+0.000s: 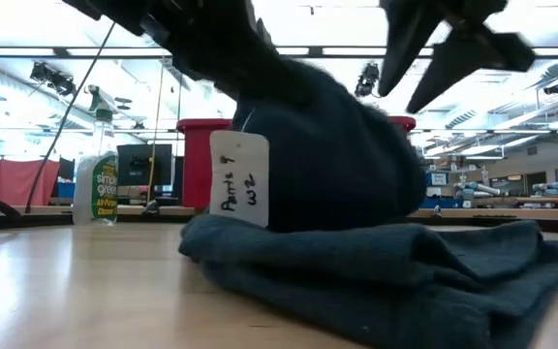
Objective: Fold laundry
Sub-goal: Fold the blue shorts
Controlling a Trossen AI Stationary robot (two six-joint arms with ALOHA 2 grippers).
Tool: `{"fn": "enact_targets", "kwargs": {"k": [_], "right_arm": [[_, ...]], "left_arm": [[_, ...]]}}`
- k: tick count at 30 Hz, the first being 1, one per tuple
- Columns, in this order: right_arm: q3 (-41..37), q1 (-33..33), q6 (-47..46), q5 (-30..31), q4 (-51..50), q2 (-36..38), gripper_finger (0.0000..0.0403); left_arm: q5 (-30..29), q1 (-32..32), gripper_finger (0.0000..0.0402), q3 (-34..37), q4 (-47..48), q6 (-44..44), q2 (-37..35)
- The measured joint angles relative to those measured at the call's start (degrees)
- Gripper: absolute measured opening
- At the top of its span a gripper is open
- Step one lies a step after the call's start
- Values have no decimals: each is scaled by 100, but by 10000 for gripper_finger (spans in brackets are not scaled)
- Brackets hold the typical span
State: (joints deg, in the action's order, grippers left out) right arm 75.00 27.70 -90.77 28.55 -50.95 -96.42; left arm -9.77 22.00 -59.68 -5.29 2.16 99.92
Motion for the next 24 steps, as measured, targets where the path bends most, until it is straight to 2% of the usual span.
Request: {"fn": "enact_targets", "kwargs": {"k": [4, 8, 11, 17, 20, 24], "right_arm": [[0, 397, -397, 4, -145, 0, 172], [0, 764, 214, -50, 97, -107, 160], [-179, 883, 844, -50, 907, -336, 146], [-315, 442, 1466, -124, 2034, -1176, 124], [-315, 208, 1825, -161, 2566, -1595, 119], [-317, -152, 2358, -753, 3581, -1960, 110]], "left_arm": [[-98, -145, 13, 0, 296, 165, -202], [-107, -332, 13, 0, 876, 166, -482], [-112, -507, 13, 0, 1099, 155, -740], [-123, -733, 13, 0, 1326, 141, -1004], [-114, -856, 13, 0, 1716, -287, -1175], [-118, -1169, 13, 2, 2532, -519, -1596]]}}
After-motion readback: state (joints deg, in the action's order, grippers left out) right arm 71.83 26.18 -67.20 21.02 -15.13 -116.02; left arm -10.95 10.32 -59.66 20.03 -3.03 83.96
